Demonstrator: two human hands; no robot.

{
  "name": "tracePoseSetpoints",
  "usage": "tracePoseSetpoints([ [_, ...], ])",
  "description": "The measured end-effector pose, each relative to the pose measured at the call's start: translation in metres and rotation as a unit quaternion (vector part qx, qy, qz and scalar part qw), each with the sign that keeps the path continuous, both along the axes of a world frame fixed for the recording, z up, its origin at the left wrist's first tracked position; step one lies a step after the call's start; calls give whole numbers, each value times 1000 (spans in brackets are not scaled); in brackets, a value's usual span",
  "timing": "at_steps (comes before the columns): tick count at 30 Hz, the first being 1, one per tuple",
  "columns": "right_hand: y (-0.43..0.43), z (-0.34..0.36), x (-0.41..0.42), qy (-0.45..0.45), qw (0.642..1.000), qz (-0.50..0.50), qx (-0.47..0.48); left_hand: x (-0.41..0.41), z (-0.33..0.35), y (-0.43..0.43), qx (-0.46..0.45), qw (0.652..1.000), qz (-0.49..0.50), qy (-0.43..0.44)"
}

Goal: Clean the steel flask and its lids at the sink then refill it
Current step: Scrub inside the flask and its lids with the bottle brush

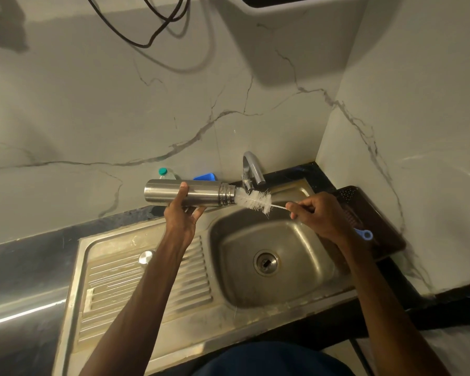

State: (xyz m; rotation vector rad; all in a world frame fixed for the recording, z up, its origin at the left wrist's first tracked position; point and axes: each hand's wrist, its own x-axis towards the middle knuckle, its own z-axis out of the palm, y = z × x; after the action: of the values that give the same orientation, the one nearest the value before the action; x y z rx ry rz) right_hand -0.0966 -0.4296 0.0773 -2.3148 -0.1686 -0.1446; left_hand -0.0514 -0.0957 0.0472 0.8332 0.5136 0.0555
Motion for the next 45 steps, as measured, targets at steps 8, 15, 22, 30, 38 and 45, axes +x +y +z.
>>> tracePoseSetpoints([
  [8, 14, -2, 3, 12, 1000, 7, -5, 0, -2, -8, 38, 997, -66, 10],
  [15, 18, 1, 1, 3, 1000, -12, -5, 0, 4, -12, 48, 995, -83, 21],
  [22, 10, 4, 2, -21, 999, 25, -1, 6, 6, -11, 43, 996, -67, 28],
  [30, 35, -1, -3, -132, 986, 0, -101, 4, -1, -24, 62, 993, -83, 56],
  [38, 52, 2, -17, -110, 991, 70, -36, 4, 6, -21, 55, 995, -58, 58],
  [45, 80, -1, -23, -27, 997, 67, 27, 3, 6, -38, 69, 993, -86, 51],
])
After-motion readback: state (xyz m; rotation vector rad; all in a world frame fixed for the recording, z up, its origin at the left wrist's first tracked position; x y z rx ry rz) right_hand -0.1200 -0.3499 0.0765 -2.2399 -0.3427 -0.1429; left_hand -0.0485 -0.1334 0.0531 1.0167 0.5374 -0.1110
